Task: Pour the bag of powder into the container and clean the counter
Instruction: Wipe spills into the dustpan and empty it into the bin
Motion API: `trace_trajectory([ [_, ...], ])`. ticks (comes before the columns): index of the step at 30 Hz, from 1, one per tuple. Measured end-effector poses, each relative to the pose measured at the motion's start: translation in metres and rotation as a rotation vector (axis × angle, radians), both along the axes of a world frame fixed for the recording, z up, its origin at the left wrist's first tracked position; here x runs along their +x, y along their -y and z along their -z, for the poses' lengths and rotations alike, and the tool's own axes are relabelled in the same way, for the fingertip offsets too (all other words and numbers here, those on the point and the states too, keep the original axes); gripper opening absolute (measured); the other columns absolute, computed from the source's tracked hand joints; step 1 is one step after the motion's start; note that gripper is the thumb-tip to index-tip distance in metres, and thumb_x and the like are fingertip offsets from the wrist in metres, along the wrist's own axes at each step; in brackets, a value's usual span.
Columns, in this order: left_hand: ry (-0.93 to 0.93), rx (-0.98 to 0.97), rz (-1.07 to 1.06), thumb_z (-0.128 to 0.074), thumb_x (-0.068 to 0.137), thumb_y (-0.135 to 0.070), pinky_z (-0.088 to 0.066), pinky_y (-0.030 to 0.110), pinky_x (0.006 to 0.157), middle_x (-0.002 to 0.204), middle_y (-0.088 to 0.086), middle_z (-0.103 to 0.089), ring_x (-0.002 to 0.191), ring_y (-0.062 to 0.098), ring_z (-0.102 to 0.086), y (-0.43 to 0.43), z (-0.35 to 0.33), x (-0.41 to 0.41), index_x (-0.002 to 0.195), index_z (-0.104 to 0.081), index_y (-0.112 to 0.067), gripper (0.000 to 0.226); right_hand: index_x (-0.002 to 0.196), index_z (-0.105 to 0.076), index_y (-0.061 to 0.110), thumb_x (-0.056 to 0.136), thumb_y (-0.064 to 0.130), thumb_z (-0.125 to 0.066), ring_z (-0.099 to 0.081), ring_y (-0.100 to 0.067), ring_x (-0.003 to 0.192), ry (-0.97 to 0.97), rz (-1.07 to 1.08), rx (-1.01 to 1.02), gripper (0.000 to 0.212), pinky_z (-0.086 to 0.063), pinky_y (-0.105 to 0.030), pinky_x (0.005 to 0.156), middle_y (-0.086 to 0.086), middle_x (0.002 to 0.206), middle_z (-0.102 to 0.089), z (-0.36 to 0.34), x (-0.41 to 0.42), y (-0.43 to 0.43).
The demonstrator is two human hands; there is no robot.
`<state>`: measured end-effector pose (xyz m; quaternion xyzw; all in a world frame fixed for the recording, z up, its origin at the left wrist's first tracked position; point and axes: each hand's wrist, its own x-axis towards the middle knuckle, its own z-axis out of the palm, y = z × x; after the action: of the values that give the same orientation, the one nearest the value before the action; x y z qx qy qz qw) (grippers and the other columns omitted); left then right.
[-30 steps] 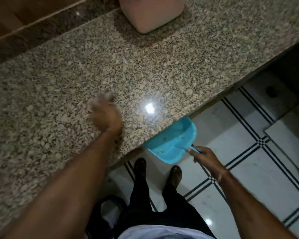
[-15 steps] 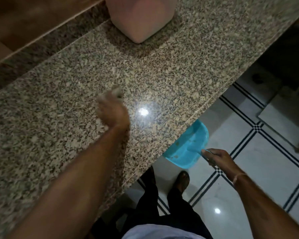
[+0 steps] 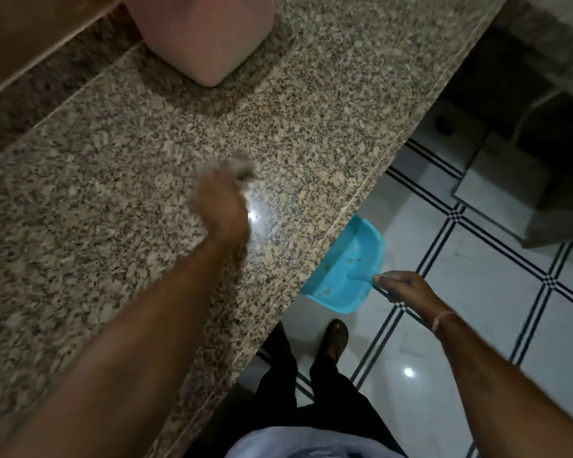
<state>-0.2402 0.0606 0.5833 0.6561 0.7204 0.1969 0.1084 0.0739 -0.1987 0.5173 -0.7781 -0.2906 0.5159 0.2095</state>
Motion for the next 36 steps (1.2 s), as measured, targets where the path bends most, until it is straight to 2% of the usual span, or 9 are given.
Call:
trace_trajectory([
  [3,0.033,0.040,0.601,-0.047,0.102,-0.033,-0.047,0.029,0.076,0.112,0.000,-0.057,0.094,0.014,-0.057,0.016,0.006,0.028,0.123,-0.060,-0.027,0.025,0.075,-0.079,0.025,0.077,0.072,-0.073,-0.056,-0.016,0.067,-0.008,-0.006,0.017,0.048,-0.041,-0.037,0.077,0.002,0.063,-0.058,-0.006,0.001,-0.005],
  [11,-0.004,-0.197,-0.353,-0.059,0.096,-0.030,-0.034,0.051,0.112,0.152,0.019,-0.040,0.138,0.038,-0.043,-0.097,-0.003,-0.010,0.148,-0.040,-0.016,0.057,0.096,-0.084,0.030,0.079,0.070,-0.073,-0.068,-0.024,0.083,0.004,0.034,0.026,0.045,-0.055,-0.045,0.091,-0.013,0.090,-0.076,-0.007,0.024,-0.008],
  [17,-0.031,0.025,0.501,-0.047,0.096,-0.022,-0.050,0.045,0.085,0.121,0.013,-0.055,0.105,0.030,-0.057,-0.061,0.014,0.076,0.129,-0.053,-0.015,0.035,0.093,-0.084,0.023,0.089,0.052,-0.075,-0.059,-0.019,0.073,-0.004,0.069,0.026,0.031,-0.051,-0.040,0.078,-0.002,0.076,-0.068,-0.010,0.043,-0.012],
  [20,0.132,0.095,0.190,-0.037,0.097,-0.040,-0.055,0.035,0.073,0.119,0.004,-0.064,0.100,0.022,-0.065,-0.087,0.001,0.076,0.131,-0.055,-0.021,0.043,0.094,-0.085,0.025,0.088,0.049,-0.076,-0.060,-0.018,0.072,-0.016,0.110,0.042,0.026,-0.051,-0.039,0.077,-0.006,0.080,-0.071,-0.011,0.057,-0.015],
  [23,0.080,-0.091,-0.170,-0.059,0.095,-0.029,-0.049,0.046,0.099,0.141,0.018,-0.050,0.121,0.038,-0.058,-0.126,0.000,0.060,0.145,-0.042,-0.015,0.055,0.089,-0.085,0.023,0.091,0.040,-0.076,-0.059,-0.015,0.069,-0.017,0.115,0.055,0.019,-0.051,-0.036,0.077,0.005,0.071,-0.070,-0.007,0.076,-0.026],
  [28,0.139,0.053,0.234,-0.033,0.103,-0.050,-0.052,0.028,0.060,0.110,0.006,-0.071,0.087,0.017,-0.069,-0.121,0.001,0.108,0.119,-0.067,-0.022,0.046,0.088,-0.083,0.021,0.084,0.056,-0.075,-0.056,-0.017,0.070,-0.047,0.038,0.064,0.037,-0.047,-0.036,0.078,0.002,0.068,-0.061,0.002,0.117,-0.060],
  [31,0.204,0.035,0.607,-0.044,0.107,-0.036,-0.056,0.028,0.069,0.102,-0.011,-0.063,0.087,0.001,-0.061,-0.094,-0.010,0.151,0.117,-0.066,-0.030,0.025,0.088,-0.083,0.022,0.089,0.049,-0.075,-0.056,-0.016,0.069,-0.062,0.016,0.054,0.028,-0.047,-0.036,0.078,0.000,0.067,-0.060,0.004,0.143,-0.081],
  [34,0.274,0.120,0.293,-0.048,0.107,-0.016,-0.047,0.010,0.070,0.102,-0.008,-0.061,0.088,-0.011,-0.057,-0.126,-0.019,0.159,0.115,-0.057,-0.022,0.014,0.088,-0.083,0.019,0.089,0.046,-0.076,-0.056,-0.016,0.068,-0.099,0.002,0.051,0.028,-0.047,-0.035,0.078,-0.004,0.070,-0.059,0.006,0.171,-0.096],
  [36,0.136,0.066,0.014,-0.048,0.103,-0.018,-0.048,0.033,0.092,0.125,0.018,-0.058,0.110,0.017,-0.059,-0.164,-0.013,0.152,0.131,-0.054,-0.010,0.030,0.085,-0.082,0.018,0.091,0.042,-0.076,-0.054,-0.016,0.067,-0.112,-0.002,0.041,0.026,-0.046,-0.035,0.077,-0.003,0.068,-0.057,0.008,0.192,-0.106],
])
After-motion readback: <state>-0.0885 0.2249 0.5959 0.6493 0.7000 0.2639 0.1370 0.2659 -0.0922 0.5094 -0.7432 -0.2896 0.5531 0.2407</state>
